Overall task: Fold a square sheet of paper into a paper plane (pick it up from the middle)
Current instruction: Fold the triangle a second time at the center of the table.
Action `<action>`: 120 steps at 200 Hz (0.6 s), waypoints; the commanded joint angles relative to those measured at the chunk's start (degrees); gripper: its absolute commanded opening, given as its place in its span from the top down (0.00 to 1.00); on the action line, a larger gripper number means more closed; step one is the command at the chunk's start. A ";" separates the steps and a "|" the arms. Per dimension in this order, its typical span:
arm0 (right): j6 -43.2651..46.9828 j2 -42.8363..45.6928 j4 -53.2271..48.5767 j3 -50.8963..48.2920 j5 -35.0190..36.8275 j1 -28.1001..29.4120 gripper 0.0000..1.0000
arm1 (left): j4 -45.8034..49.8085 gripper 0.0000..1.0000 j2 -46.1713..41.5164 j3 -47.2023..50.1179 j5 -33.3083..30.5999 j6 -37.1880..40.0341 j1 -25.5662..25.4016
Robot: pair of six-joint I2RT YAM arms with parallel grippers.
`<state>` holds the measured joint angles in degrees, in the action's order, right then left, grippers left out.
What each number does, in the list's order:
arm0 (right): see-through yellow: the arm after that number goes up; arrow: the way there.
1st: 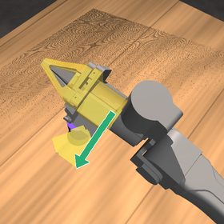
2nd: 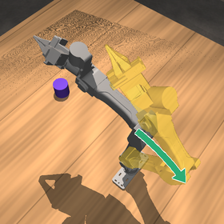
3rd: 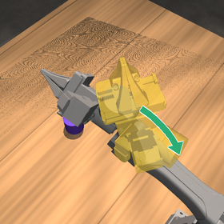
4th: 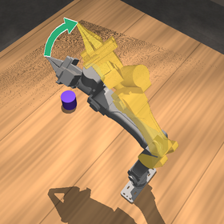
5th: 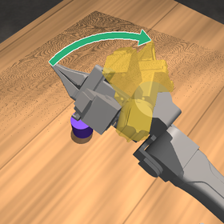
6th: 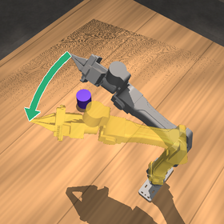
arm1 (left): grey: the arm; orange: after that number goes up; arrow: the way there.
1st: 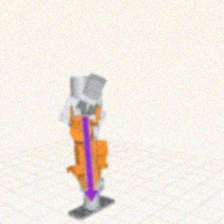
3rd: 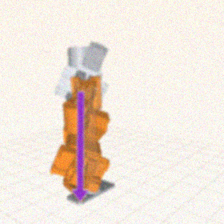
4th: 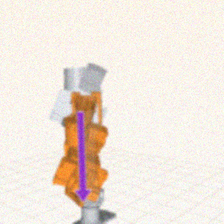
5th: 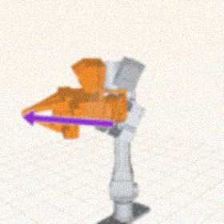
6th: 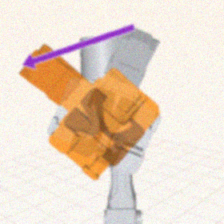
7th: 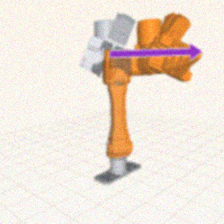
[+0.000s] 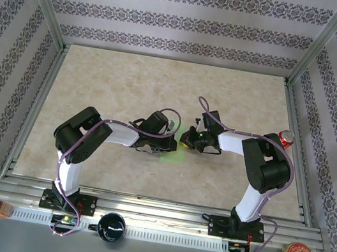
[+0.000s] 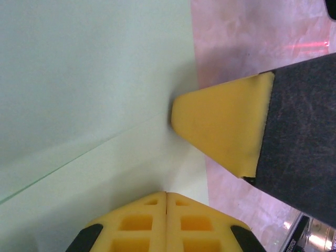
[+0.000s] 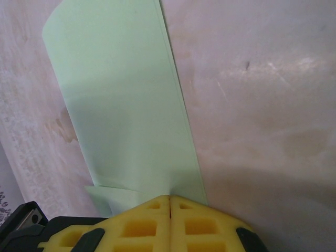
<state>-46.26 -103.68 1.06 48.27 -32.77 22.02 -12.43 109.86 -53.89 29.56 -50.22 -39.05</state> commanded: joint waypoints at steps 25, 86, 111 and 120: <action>0.47 -3.00 -3.77 -1.34 3.76 0.48 1.00 | 2.66 1.00 -2.52 7.18 -0.61 -0.85 -0.85; 0.65 -3.11 -4.31 -1.35 4.17 0.39 1.00 | 1.86 1.00 -6.22 12.20 1.45 -0.63 -0.85; 0.69 -2.93 -4.42 -1.43 4.21 0.39 1.00 | 1.68 1.00 -9.46 16.33 1.48 -0.87 -0.94; 0.65 -2.93 -4.50 -1.39 4.21 0.39 1.00 | 2.64 1.00 -10.61 17.44 1.46 -0.33 -1.03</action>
<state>-46.24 -104.09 0.95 48.27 -34.17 22.76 -17.37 101.43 -41.01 29.85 -50.68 -39.05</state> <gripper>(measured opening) 0.064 0.050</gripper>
